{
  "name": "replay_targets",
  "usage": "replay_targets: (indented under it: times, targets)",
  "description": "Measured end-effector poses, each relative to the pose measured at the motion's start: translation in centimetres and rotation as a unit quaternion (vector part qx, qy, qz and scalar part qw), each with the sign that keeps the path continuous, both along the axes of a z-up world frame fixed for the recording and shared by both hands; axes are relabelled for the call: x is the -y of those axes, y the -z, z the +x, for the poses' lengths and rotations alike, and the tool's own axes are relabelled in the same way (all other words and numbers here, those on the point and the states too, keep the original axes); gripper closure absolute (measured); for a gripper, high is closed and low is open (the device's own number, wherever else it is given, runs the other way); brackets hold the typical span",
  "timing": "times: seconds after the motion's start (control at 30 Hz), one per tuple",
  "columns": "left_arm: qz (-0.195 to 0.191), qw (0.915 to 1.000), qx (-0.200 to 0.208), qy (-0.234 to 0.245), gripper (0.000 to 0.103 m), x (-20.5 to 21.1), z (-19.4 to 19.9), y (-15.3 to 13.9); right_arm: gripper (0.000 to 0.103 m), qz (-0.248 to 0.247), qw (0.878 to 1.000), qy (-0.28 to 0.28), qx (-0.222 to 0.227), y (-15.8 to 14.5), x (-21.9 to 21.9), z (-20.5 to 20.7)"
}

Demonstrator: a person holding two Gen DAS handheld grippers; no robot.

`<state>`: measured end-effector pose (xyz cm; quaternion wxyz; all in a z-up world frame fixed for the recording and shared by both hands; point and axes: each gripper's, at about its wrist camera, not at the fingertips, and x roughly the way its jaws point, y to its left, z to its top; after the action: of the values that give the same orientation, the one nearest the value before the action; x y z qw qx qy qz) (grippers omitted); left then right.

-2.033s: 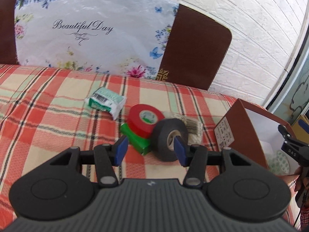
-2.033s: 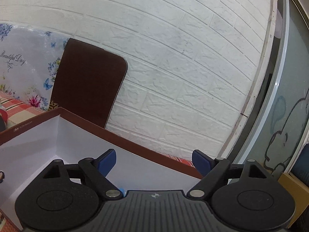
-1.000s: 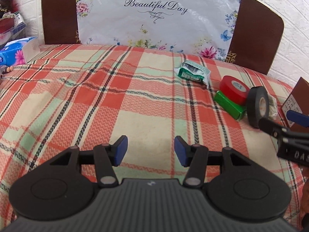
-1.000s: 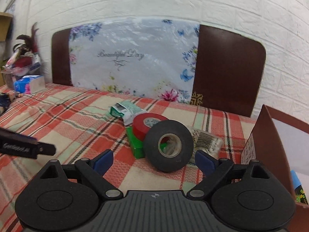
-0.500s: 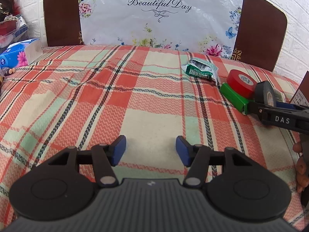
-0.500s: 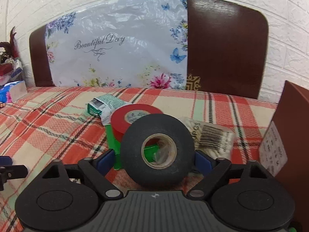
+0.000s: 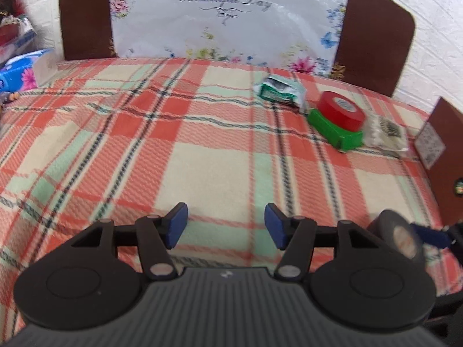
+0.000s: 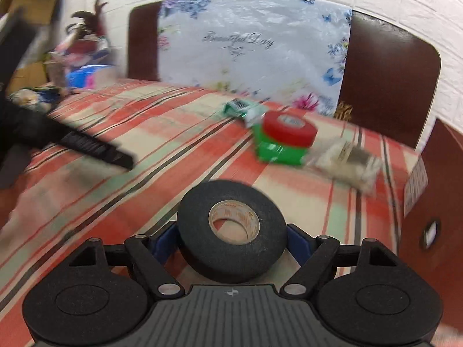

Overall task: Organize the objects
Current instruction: 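Grasp the black tape roll by its rim with the left gripper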

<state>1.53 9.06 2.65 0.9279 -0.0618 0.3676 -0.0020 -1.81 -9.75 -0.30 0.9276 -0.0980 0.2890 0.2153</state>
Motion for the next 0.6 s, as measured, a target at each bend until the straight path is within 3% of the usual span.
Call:
replay_targets:
  times: [0.23, 0.37, 0.5, 0.6]
  targets:
    - [-0.061, 0.992, 0.007, 0.11, 0.042, 4.0, -1.8, -2.6, 0.02, 0.037, 0.999, 0.012, -0.019, 0.1, 2.1, -3.3]
    - [-0.077, 0.9844, -0.017, 0.157, 0.044, 6.8, -1.8, -2.4, 0.02, 0.037, 0.999, 0.02, -0.018, 0.6, 1.6, -3.6]
    - [-0.064, 0.9799, -0.076, 0.173, 0.065, 9.0, -0.8, -0.3, 0.018, 0.037, 0.999, 0.023, -0.019, 0.7, 1.9, -3.3]
    - [-0.05, 0.9819, -0.077, 0.165, 0.07, 9.5, -0.8, 0.4, 0.019, 0.037, 0.999, 0.019, -0.022, 0.9, 1.9, -2.9]
